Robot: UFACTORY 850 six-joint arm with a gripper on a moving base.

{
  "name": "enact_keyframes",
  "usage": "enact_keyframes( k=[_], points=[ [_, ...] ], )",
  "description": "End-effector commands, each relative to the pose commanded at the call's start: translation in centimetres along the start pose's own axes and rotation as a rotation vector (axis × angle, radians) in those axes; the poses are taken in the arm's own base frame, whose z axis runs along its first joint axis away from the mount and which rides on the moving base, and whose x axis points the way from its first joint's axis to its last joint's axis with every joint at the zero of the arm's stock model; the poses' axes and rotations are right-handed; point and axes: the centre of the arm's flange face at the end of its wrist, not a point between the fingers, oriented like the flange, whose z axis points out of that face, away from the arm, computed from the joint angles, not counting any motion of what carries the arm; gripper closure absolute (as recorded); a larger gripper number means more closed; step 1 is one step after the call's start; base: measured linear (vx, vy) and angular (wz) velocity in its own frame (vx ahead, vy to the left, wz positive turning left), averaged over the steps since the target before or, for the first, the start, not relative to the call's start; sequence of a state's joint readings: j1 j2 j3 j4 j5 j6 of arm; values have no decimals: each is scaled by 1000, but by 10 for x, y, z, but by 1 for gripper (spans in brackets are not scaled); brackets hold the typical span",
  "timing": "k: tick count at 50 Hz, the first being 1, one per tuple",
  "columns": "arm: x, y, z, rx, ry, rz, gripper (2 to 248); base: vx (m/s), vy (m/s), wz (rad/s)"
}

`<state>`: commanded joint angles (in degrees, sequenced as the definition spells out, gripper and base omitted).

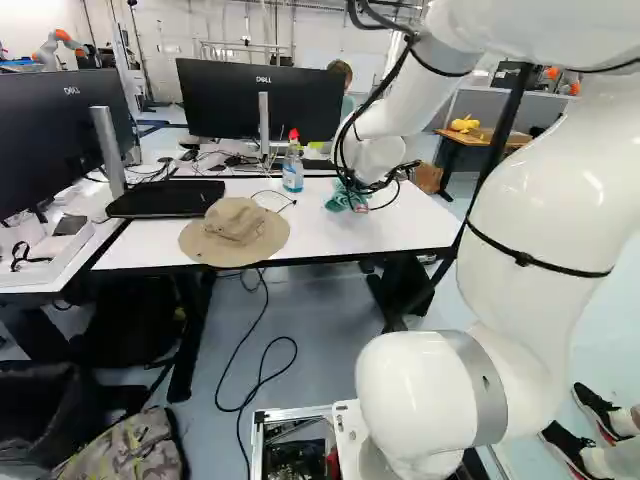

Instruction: Clean the table with the green towel

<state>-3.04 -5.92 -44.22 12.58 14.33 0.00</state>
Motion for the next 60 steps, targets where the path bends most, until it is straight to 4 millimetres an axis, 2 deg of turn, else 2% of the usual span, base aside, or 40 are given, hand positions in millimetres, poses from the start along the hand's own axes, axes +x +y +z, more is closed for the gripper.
enact_keyframes(
  k=[20, 32, 60],
  points=[
    [25, 12, 32, -26, 14, 22, 217, 0, 0, 0],
    [31, 13, 58, -32, 3, 24, 217, 0, 0, 0],
    [12, 16, 89, -43, -51, 23, 217, 0, 0, 0]
  ],
)
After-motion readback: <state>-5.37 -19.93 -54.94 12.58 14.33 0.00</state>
